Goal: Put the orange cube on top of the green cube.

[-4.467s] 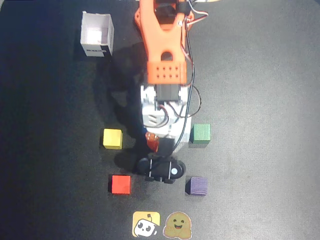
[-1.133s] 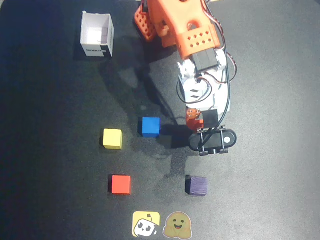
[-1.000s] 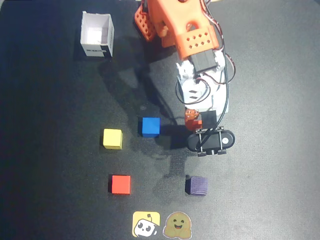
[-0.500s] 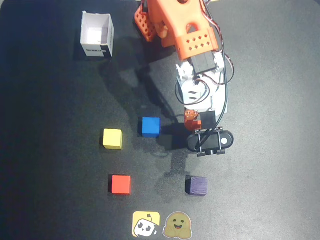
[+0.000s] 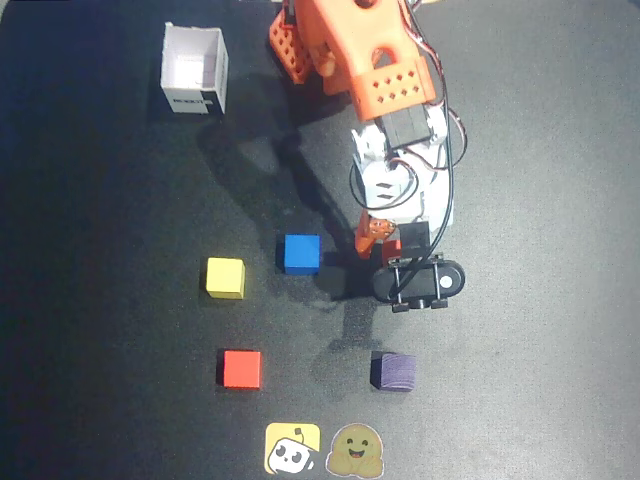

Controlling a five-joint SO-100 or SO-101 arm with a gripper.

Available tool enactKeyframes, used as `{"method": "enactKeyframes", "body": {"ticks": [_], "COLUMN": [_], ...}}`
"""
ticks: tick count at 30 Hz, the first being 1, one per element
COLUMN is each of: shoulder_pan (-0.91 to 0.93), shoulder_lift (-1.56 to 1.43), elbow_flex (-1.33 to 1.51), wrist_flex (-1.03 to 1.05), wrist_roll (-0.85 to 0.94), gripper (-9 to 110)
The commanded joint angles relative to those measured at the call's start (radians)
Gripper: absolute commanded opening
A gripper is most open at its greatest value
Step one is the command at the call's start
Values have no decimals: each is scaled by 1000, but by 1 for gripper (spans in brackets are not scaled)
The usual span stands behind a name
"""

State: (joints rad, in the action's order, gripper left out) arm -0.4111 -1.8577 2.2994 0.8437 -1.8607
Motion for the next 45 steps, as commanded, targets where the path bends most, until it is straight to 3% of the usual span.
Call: {"method": "enactKeyframes", "body": {"ticks": [1,28,45], "shoulder_pan": [-12,41,255], "shoulder_lift": [-38,-383,-807], "elbow_flex": [-3,28,284], "wrist_flex": [-11,94,184], "wrist_roll": [-11,3,117], "gripper": [25,24,0]}}
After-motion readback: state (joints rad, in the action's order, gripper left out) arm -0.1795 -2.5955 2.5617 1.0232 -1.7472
